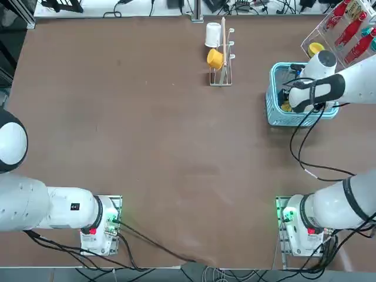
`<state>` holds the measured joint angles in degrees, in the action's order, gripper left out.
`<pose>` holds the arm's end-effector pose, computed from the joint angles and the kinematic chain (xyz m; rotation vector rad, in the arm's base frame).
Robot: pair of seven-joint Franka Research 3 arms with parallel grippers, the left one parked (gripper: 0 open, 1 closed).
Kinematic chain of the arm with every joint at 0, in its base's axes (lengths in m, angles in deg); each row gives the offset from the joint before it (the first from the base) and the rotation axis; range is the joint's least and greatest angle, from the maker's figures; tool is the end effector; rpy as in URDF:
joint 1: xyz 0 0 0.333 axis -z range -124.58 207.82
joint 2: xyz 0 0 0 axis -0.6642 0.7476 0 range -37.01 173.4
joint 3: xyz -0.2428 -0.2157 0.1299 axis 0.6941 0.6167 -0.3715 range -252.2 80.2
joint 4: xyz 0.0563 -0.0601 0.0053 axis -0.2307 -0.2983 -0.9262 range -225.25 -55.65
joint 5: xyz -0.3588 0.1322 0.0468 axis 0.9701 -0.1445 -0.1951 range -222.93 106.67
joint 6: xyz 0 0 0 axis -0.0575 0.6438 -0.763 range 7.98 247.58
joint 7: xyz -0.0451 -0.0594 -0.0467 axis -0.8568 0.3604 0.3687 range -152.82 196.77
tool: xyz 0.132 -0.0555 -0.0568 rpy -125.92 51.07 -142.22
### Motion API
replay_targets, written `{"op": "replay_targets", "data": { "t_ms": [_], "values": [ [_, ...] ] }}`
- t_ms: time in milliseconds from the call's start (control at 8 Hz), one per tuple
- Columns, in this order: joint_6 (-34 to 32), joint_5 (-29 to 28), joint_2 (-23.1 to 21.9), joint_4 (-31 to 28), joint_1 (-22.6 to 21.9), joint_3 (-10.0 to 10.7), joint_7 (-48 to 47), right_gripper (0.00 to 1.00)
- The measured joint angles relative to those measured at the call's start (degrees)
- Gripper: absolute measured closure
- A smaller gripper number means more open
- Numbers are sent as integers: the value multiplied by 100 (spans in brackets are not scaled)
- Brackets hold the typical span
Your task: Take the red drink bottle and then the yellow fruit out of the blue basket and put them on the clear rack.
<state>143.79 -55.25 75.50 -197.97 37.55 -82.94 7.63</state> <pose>0.4531 0.0090 0.2116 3.1115 -0.2889 0.1318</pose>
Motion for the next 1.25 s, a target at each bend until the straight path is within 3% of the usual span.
{"op": "replay_targets", "data": {
  "t_ms": [375,750,1000,1125,1250],
  "values": [
    [-1714,2,-841,490,-5,0,7,14],
    [-4125,177,-1405,1678,13,1,330,14],
    [-5316,618,-1314,2731,161,25,986,14],
    [-5642,846,-1025,3427,315,40,1580,14],
    [-5628,1160,-321,4126,521,54,2243,14]
  ]
}}
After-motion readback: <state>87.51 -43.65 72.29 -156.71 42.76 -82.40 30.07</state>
